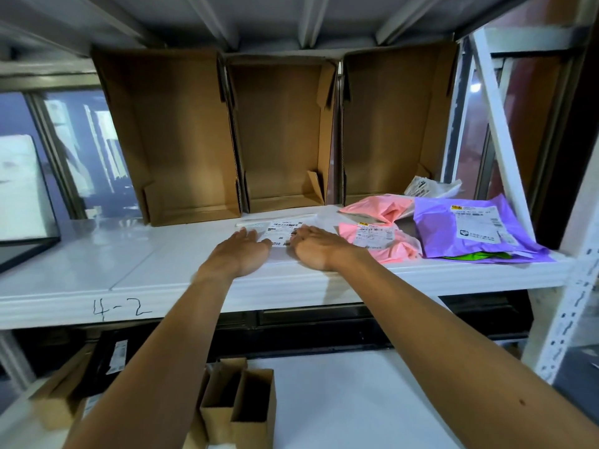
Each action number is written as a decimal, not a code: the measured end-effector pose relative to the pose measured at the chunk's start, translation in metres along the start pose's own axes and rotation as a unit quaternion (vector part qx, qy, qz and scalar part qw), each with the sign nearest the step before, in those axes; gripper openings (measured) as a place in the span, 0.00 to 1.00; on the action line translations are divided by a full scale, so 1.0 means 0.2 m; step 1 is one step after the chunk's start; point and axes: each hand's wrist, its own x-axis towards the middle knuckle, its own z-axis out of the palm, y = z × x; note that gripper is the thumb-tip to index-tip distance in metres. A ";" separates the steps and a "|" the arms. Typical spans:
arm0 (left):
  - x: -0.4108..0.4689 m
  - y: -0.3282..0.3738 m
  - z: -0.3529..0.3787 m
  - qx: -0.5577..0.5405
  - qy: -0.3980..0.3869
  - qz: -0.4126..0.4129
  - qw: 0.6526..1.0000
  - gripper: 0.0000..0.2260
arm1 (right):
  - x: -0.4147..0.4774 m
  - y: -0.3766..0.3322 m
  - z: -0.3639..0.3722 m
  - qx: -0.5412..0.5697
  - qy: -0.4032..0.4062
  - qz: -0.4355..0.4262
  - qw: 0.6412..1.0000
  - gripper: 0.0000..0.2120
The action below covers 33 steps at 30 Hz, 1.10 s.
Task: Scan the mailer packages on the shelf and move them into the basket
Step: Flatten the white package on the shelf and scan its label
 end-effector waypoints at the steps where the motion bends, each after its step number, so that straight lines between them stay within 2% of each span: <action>1: 0.00 0.00 0.00 0.015 0.004 0.001 1.000 0.43 | 0.00 0.00 0.00 -0.008 0.006 0.001 1.000 0.20; 5: -0.09 0.05 -0.05 0.023 0.038 0.056 0.997 0.28 | -0.01 0.02 0.01 0.004 0.037 0.014 0.999 0.19; 7: -0.13 0.07 -0.06 -0.054 0.054 0.052 0.996 0.25 | -0.02 0.02 0.00 0.014 0.022 0.020 0.999 0.19; 9: -0.13 0.07 -0.05 -0.061 0.043 0.066 0.995 0.24 | -0.02 0.01 0.00 0.022 0.005 0.024 0.999 0.18; 12: -0.01 0.00 -0.02 0.069 0.014 0.083 0.994 0.34 | -0.01 0.01 0.00 0.012 -0.003 0.025 1.000 0.24; 13: 0.01 -0.01 -0.02 0.107 0.008 0.085 0.991 0.34 | -0.01 0.02 0.01 0.008 -0.002 0.024 1.000 0.25; 16: -0.01 0.03 -0.02 0.167 0.016 0.109 0.980 0.23 | -0.01 0.01 0.02 0.001 0.010 0.022 1.000 0.24; 19: -0.08 0.09 -0.02 0.228 0.061 0.130 0.963 0.19 | -0.02 0.00 0.01 -0.004 0.023 0.031 0.999 0.22; 21: -0.09 0.09 -0.03 0.259 0.108 0.123 0.952 0.19 | -0.05 -0.01 0.01 -0.005 0.057 0.036 0.998 0.22; 24: -0.14 0.06 -0.01 0.270 0.178 0.140 0.936 0.17 | -0.09 -0.03 0.00 0.021 0.185 0.039 0.982 0.19; 26: -0.17 0.07 -0.02 0.246 0.192 0.130 0.941 0.15 | -0.12 -0.04 0.00 0.012 0.249 0.036 0.968 0.17; 29: -0.19 0.07 -0.02 0.162 0.204 0.142 0.955 0.11 | -0.16 -0.02 -0.02 0.004 0.269 0.032 0.963 0.16; 31: -0.20 0.08 -0.02 0.060 0.227 0.154 0.960 0.16 | -0.18 0.03 -0.04 0.012 0.273 0.038 0.961 0.17; 33: -0.22 0.12 -0.05 -0.066 0.206 0.113 0.970 0.21 | -0.22 0.10 -0.09 0.033 0.277 0.054 0.959 0.17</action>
